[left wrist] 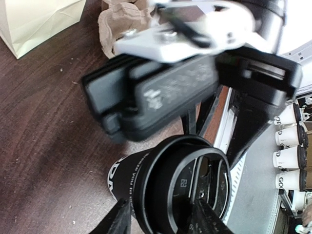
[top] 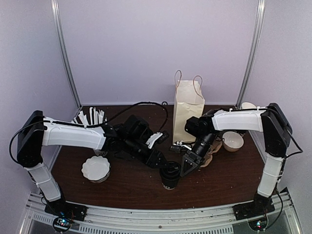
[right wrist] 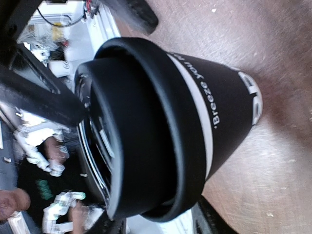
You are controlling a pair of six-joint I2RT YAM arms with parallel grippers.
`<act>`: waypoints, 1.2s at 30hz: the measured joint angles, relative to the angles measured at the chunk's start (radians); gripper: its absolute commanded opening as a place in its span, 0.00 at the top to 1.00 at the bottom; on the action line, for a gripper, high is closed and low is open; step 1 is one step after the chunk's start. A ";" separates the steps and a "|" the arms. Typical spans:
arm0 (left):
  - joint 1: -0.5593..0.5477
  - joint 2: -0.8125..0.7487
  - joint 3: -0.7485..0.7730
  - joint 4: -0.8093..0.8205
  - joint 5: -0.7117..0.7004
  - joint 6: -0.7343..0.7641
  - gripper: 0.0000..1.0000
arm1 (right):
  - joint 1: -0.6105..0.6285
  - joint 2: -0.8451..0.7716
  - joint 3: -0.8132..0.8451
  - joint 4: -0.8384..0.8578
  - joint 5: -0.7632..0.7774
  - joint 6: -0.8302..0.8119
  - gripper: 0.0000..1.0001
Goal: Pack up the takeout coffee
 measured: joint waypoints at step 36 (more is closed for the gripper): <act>0.305 -0.391 0.070 -0.267 -0.634 0.418 0.17 | 0.240 -0.257 0.232 0.096 0.506 -0.420 0.10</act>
